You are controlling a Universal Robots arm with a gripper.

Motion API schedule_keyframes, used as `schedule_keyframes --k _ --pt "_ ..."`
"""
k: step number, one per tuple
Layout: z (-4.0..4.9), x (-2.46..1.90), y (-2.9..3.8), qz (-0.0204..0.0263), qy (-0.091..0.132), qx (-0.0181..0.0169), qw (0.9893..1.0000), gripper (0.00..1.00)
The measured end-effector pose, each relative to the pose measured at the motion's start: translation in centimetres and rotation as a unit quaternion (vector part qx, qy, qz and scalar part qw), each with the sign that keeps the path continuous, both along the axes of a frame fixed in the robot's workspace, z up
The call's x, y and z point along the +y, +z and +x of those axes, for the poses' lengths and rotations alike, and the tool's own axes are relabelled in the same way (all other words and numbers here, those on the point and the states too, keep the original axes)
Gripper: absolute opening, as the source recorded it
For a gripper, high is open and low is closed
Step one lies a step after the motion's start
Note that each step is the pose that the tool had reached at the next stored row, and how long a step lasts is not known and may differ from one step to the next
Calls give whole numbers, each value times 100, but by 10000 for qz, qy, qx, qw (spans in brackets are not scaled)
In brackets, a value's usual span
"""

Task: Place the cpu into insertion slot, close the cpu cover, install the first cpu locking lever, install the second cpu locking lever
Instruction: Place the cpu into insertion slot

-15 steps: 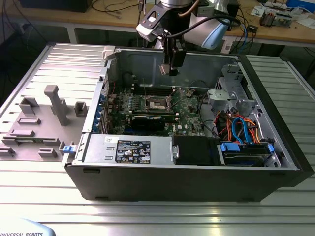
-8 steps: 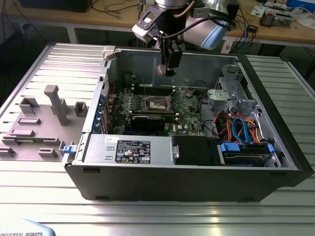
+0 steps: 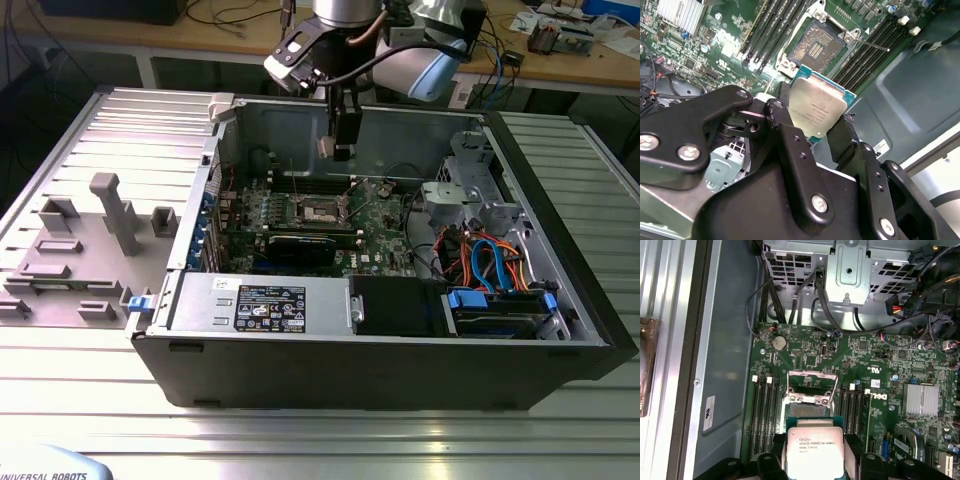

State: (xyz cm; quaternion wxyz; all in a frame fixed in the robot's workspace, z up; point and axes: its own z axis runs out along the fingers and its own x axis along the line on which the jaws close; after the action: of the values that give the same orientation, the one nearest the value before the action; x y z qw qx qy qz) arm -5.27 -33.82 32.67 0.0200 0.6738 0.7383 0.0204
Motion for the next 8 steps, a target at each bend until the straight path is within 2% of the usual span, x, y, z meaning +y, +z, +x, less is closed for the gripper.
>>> schedule_keyframes --k 8 --pt "-1 0 -2 0 -10 0 10000 54"
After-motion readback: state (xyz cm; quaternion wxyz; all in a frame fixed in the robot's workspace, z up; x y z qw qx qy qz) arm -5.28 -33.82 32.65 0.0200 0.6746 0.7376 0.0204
